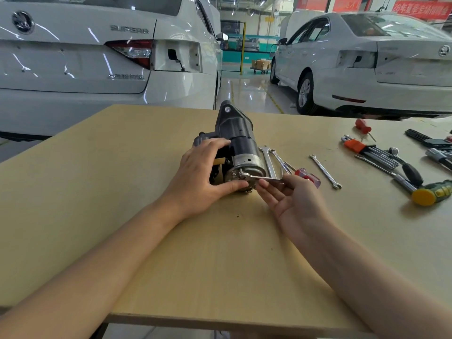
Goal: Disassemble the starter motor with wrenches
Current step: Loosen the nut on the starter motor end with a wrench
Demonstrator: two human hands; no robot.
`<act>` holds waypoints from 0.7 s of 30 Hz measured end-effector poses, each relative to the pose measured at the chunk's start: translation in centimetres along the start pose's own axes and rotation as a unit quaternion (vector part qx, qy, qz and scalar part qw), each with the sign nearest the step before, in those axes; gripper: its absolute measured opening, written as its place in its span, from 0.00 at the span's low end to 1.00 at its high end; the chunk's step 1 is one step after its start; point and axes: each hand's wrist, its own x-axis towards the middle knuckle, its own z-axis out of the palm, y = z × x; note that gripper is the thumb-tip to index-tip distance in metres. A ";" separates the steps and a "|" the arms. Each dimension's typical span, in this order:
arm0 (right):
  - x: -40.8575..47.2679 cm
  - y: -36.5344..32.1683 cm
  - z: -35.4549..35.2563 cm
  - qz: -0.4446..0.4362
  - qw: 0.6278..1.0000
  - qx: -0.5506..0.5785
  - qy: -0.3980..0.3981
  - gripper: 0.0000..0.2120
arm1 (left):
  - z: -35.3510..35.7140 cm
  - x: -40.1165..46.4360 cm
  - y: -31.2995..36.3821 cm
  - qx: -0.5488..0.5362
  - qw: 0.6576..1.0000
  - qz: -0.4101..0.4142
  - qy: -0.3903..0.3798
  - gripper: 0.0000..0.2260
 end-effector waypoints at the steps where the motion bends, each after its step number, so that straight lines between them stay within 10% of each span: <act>1: 0.0 0.0 0.0 -0.008 1.000 -0.003 -0.001 0.10 | 0.0 0.0 0.0 0.001 1.000 0.002 0.000 0.33; 6: -0.6 -0.3 0.0 -0.192 0.970 -0.140 -0.055 0.07 | 0.2 0.1 0.0 -0.010 1.000 -0.006 0.003 0.37; 10: -2.2 -0.2 2.5 -0.498 0.700 -0.483 -0.171 0.04 | 0.7 0.5 -0.3 -0.014 1.000 -0.025 0.000 0.35; 14: -2.7 2.4 5.2 -0.555 0.429 -0.677 -0.223 0.08 | 1.6 0.3 -1.8 0.090 0.995 -0.041 -0.007 0.31; 18: -2.7 3.4 4.2 -0.573 0.272 -0.732 -0.249 0.11 | 1.4 0.6 -3.2 0.054 0.988 -0.120 0.085 0.24; 21: -2.7 2.6 2.9 -0.593 0.237 -0.707 -0.305 0.08 | 1.2 1.0 -3.3 0.076 0.991 -0.104 0.046 0.26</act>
